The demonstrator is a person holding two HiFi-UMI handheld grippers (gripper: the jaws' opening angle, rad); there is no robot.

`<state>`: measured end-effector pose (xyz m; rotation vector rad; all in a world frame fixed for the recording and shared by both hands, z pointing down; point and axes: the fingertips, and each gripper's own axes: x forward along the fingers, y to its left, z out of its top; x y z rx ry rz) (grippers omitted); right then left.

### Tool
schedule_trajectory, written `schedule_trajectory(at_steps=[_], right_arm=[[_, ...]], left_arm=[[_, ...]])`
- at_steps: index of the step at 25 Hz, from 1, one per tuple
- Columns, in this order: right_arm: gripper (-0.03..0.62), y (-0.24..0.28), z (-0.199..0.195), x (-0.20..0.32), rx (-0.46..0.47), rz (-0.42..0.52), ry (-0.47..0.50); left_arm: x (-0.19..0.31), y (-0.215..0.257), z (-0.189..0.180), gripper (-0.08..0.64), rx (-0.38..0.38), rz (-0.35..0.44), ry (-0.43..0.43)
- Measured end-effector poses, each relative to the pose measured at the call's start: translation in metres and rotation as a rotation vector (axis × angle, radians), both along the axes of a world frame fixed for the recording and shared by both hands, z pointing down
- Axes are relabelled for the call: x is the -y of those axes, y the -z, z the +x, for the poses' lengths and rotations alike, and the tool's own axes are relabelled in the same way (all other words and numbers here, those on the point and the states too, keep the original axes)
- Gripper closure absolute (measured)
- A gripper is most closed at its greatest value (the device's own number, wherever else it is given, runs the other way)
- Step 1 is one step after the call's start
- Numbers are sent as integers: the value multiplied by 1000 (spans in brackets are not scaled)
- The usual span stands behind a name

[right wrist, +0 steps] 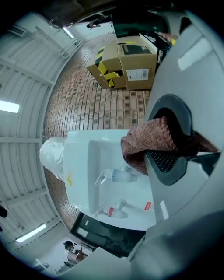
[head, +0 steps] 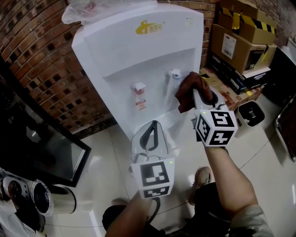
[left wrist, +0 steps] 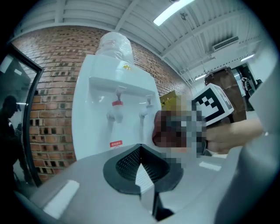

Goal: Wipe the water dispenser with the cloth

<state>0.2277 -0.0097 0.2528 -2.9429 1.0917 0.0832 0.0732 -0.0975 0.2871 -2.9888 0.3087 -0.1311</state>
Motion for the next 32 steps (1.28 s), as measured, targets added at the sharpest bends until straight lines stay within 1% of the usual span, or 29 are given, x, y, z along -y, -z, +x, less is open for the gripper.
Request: schedule_trajectory(at_steps=[2, 4, 6, 9, 12, 15, 18, 22, 25, 28, 32], right_arm=[[494, -1, 9, -14, 7, 7, -33], [494, -9, 18, -20, 36, 2, -42], [494, -19, 23, -18, 53, -30, -33], [494, -29, 24, -13, 53, -79, -11], [492, -26, 26, -18, 8, -92, -13], [491, -22, 16, -19, -28, -102, 23], [492, -18, -13, -12, -63, -124, 92], [492, -1, -71, 13, -144, -140, 217], [492, 3, -113, 41, -148, -127, 321], [492, 1, -146, 74, -135, -118, 403], [491, -4, -182, 121, -143, -109, 497]], left_arm=[[-14, -2, 8, 560, 0, -4, -36], [-28, -6, 15, 560, 5, -7, -73], [-41, -9, 20, 560, 12, -12, -103], [-52, -11, 25, 560, 13, -11, -127], [-50, -12, 24, 560, 4, 7, -119], [-31, -10, 14, 560, -6, 29, -71], [-7, -6, -1, 560, -14, 31, -15], [26, 9, -27, 560, -45, 1, 46], [51, 21, -50, 560, -70, 3, 111], [76, 29, -73, 560, -88, 0, 184], [102, 24, -99, 560, -64, 5, 252]])
